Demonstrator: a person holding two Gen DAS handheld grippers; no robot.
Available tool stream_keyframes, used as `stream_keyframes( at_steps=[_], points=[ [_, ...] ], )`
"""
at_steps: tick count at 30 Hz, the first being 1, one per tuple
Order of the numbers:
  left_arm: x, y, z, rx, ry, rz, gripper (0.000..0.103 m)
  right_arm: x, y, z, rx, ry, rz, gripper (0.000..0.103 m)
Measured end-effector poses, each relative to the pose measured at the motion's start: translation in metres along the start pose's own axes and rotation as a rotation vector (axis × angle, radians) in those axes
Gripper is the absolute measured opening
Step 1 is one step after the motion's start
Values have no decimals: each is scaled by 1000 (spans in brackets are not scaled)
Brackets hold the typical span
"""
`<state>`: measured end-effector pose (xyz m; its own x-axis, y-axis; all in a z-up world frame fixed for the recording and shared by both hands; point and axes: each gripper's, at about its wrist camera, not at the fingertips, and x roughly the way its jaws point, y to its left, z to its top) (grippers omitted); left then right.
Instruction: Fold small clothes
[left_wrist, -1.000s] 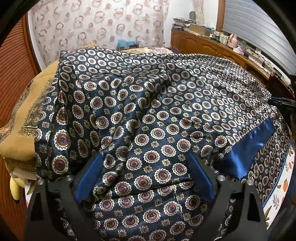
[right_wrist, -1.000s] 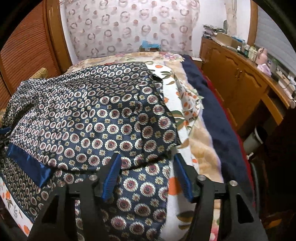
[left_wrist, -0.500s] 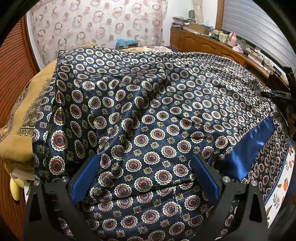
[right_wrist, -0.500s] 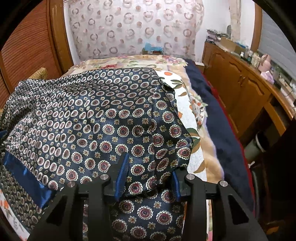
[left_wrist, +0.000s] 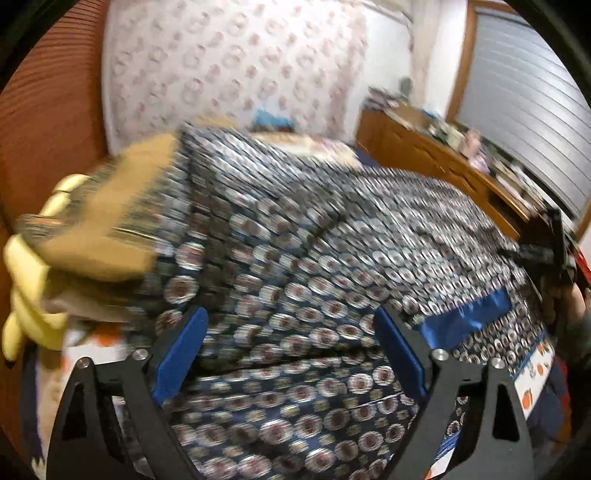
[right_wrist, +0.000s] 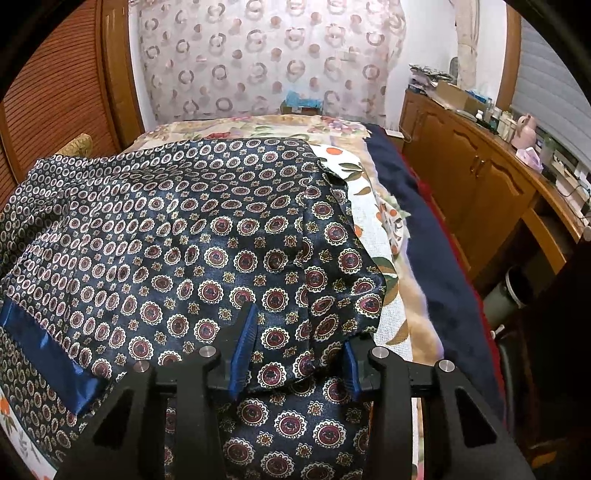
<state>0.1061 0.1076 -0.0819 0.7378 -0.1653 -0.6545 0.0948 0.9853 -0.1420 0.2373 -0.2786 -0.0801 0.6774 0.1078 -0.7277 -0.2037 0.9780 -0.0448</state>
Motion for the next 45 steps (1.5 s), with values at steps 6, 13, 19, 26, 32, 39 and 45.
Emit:
stream_keyframes(
  at_steps=[6,13,19,26,32,39,45],
  points=[
    [-23,23,1,-51,-49,72,47,-2,0,1,-6,0,-3,42],
    [-13,28,-3,-37,-19,81,26,-2,0,1,-7,0,-3,42],
    [10,27,-3,-13,49,137,26,-2,-1,1,-4,-1,1,42],
    [13,35,2,-26,51,112,4,-3,0,3,-1,-3,25,26],
    [-16,29,12,-30,-44,71,2,-12,-5,3,38,-24,100,5],
    [-54,30,33,-41,-150,51,2,-54,-16,1,64,-134,122,4],
    [-70,38,30,-56,-167,43,2,-97,-25,-17,54,-181,150,4]
  ],
)
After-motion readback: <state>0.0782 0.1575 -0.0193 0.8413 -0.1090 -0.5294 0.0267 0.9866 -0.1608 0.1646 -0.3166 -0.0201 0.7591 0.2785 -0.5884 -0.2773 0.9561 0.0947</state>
